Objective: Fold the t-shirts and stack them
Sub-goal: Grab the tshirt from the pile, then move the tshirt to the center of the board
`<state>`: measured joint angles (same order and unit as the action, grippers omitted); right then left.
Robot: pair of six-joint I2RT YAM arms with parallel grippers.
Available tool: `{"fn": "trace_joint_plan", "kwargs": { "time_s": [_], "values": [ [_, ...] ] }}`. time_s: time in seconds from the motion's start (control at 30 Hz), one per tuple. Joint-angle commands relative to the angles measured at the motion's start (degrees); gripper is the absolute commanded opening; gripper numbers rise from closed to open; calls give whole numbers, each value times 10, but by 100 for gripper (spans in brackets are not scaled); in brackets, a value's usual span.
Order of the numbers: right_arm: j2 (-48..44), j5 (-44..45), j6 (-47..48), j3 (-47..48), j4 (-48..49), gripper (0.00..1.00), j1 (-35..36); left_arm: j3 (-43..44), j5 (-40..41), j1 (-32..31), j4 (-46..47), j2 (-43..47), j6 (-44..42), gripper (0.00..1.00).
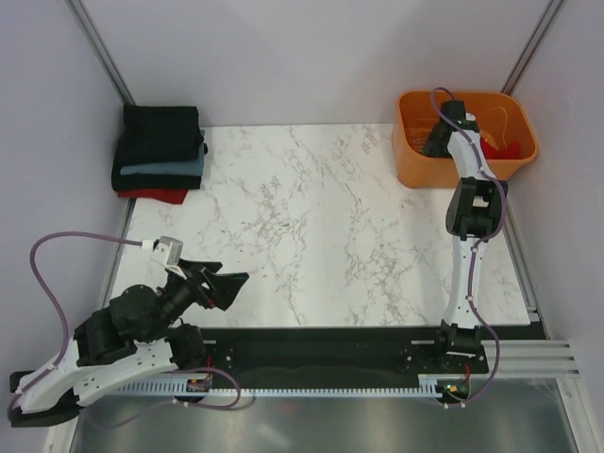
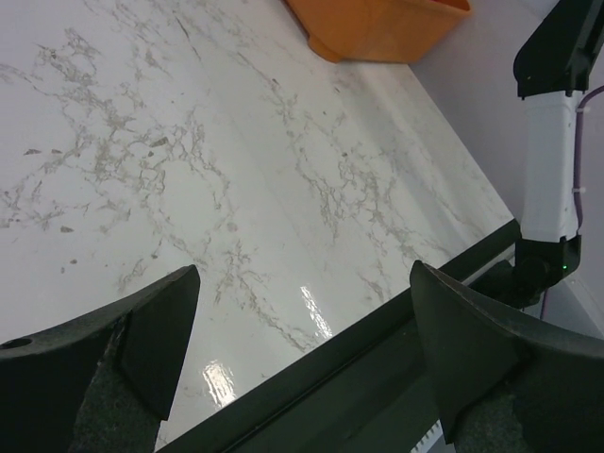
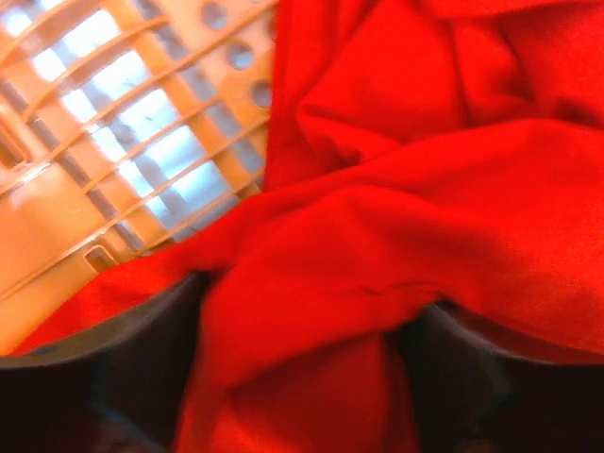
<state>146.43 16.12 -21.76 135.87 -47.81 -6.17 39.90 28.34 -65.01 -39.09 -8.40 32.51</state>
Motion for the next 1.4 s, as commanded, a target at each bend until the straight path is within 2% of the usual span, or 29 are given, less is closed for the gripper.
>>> {"fn": "trace_joint_plan", "kwargs": {
  "time_s": [0.0, 0.03, 0.07, 0.13, 0.17, 0.27, 0.37, 0.47, 0.5, 0.7, 0.8, 0.83, 0.9, 1.0, 1.1, 1.13, 1.17, 1.2, 1.23, 1.27, 1.37],
  "values": [
    [63, -22, 4, -6, -12, 67, -1, 4, 0, -1, 8, -35, -26, 100],
    [63, -27, 6, -10, -9, 59, -1, 4, -2, -1, 8, -39, -27, 100],
    [61, -31, 8, -11, -5, 43, -1, 3, -2, 0, 8, -41, -26, 100],
    [41, -41, 10, -13, 2, 27, -1, 3, 0, 0, 8, -42, -26, 100],
    [31, -47, 2, -15, 5, 15, -1, 2, 1, 0, 8, -41, -25, 100],
    [-24, -57, -16, -10, 18, 0, -1, 1, 7, 0, 8, -37, -25, 100],
    [-91, -62, -23, 9, 33, 0, -1, 0, 7, 0, 7, -39, -25, 100],
    [-183, -129, -30, -21, 90, 0, -1, 0, 4, 0, 6, -47, -22, 100],
    [-206, -176, -39, -31, 108, 0, -1, 2, 2, -1, 5, -50, -21, 100],
    [-355, -266, -88, -53, 172, 0, 18, 7, -1, 0, 0, -78, -23, 100],
    [-408, -339, -131, -52, 204, 0, 34, 9, -6, 0, -3, -84, -24, 100],
    [-426, -401, -164, -54, 233, 0, 40, 8, -4, 0, -3, -85, -24, 100],
    [-444, -466, -201, -58, 270, 0, 43, 8, -2, 0, -4, -85, -22, 100],
    [-494, -532, -261, -135, 358, 0, 45, 9, 1, 0, -5, -81, -19, 100],
    [-553, -543, -256, -277, 391, 0, 44, 10, 7, 0, -10, -78, -16, 100],
    [-589, -539, -249, -367, 395, 0, 44, 10, 11, -1, -11, -76, -14, 100],
    [-605, -539, -243, -413, 397, 6, 43, 8, 12, 0, -11, -70, -13, 100],
    [-622, -529, -224, -457, 396, 28, 42, 9, 14, 0, -12, -68, -10, 100],
    [-655, -511, -215, -545, 375, 62, 41, 9, 15, 0, -12, -65, -8, 100],
    [-671, -490, -201, -585, 353, 98, 41, 8, 15, 0, -13, -61, -8, 100],
    [-726, -365, -152, -711, 257, 98, 37, 7, 17, 0, -14, -60, -7, 100]
  ]
}}
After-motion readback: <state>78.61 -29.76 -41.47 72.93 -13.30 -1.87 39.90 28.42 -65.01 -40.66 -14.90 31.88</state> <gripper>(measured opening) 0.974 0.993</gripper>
